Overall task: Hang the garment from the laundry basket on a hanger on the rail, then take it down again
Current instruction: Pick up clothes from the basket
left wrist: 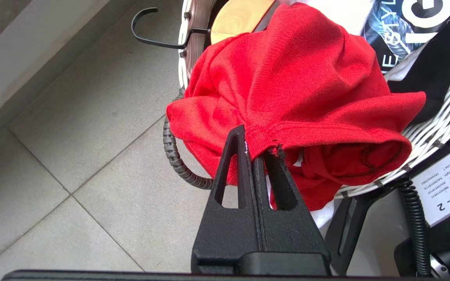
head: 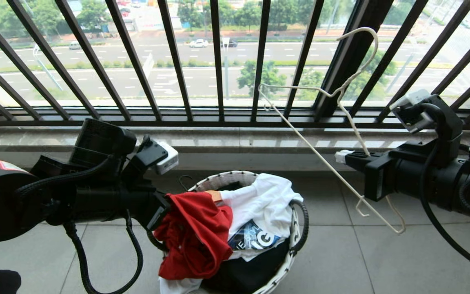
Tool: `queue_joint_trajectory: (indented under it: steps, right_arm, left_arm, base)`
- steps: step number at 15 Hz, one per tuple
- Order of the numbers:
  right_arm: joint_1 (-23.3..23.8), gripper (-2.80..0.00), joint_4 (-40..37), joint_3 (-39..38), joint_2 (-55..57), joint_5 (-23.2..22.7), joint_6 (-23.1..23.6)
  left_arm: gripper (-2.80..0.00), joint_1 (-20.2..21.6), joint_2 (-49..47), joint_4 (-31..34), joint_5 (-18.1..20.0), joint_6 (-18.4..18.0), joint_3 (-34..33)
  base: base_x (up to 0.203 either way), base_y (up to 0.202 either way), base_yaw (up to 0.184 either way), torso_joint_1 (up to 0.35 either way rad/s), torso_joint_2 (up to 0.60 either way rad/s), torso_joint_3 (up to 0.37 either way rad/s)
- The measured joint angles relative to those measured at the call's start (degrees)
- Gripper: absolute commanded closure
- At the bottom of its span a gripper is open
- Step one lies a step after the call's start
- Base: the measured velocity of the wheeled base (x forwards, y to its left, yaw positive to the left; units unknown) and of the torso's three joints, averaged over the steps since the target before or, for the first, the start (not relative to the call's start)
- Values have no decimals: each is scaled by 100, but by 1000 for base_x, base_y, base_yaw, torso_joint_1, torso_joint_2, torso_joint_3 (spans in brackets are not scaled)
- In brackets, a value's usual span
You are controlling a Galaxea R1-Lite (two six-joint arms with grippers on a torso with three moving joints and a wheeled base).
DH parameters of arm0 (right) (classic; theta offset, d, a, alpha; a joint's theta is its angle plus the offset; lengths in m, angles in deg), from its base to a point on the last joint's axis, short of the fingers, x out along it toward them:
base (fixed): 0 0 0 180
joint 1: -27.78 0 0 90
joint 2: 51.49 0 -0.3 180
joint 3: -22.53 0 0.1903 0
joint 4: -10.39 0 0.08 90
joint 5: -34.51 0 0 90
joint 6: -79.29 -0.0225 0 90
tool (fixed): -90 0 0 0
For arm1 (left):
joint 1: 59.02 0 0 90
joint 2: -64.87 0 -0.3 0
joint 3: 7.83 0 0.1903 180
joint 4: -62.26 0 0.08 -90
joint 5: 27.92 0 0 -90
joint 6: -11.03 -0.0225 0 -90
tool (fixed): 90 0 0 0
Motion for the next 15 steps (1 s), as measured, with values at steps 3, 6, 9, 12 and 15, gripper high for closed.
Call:
queue_joint_trajectory:
  steps: [3,6,9,12,15]
  right_arm:
    - [-2,0,1,0,-2,0,2]
    - [-6,0,2,0,-5,-2,4]
    - [-9,0,1,-1,-9,-1,4]
    - [-11,0,2,0,-10,-1,4]
    - [-9,0,3,-1,-17,-2,4]
  left_arm:
    - [0,-7,2,-86,0,11,-11]
    - [0,-9,16,-95,0,63,82]
    - [0,-16,24,-149,5,180,144]
    - [0,-21,-19,-693,-2,513,240]
    - [0,-65,-115,-857,-38,691,409]
  base:
    - [0,0,0,2,1,182]
    - [0,0,0,-2,0,205]
    - [0,0,0,3,5,203]
    - [0,0,0,5,3,200]
    - [0,0,0,-2,4,205]
